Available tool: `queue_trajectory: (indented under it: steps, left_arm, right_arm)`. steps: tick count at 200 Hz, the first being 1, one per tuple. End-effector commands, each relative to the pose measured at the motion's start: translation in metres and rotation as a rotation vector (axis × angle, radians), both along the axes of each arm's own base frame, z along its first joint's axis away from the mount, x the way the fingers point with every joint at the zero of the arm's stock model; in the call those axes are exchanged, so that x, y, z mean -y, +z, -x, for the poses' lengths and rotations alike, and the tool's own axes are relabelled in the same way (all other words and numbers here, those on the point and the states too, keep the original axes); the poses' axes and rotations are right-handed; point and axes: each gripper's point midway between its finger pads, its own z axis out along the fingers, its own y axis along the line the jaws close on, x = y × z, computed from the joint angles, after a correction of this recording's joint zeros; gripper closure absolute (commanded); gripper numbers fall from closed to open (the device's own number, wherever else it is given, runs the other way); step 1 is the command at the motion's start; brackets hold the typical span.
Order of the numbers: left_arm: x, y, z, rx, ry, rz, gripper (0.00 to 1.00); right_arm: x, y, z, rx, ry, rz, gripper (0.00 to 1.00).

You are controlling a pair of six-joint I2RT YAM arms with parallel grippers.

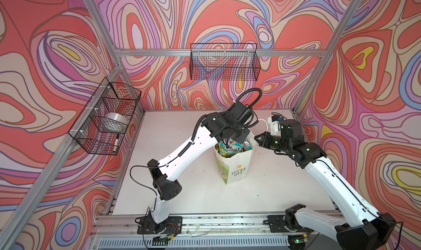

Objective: Place the snacks into the paper bag
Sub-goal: 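Lower the Mint Blossom packet into the bag and open the left gripper, then raise the left gripper out of the bag while the right gripper holds the rim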

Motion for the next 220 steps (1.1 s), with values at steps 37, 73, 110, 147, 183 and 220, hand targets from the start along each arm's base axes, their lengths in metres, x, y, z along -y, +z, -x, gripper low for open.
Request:
queue_trajectory:
  steps: [37, 73, 110, 147, 183, 220]
  left_arm:
    - [-0.004, -0.056, -0.002, -0.11, 0.035, -0.128, 0.84]
    - [-0.008, -0.097, 0.003, -0.184, 0.047, -0.205, 0.86]
    - [-0.017, -0.133, 0.005, -0.227, 0.064, -0.266, 0.86]
    - [-0.011, -0.099, 0.002, -0.196, 0.065, -0.184, 0.84]
    - [-0.005, -0.003, 0.004, -0.075, 0.046, 0.033, 0.66]
    - [-0.025, 0.077, 0.02, 0.047, 0.043, 0.203, 0.44]
  right_arm:
    - [0.002, 0.035, 0.001, 0.107, -0.002, -0.018, 1.0]
    - [0.002, 0.038, 0.0, 0.111, 0.0, -0.014, 1.0]
    - [0.002, 0.042, 0.0, 0.118, -0.003, -0.013, 1.0]
    - [0.003, 0.042, -0.001, 0.119, -0.009, -0.016, 1.0]
    - [0.004, 0.043, -0.001, 0.118, -0.016, -0.014, 1.0]
    - [0.002, 0.043, -0.002, 0.115, -0.012, -0.021, 0.92]
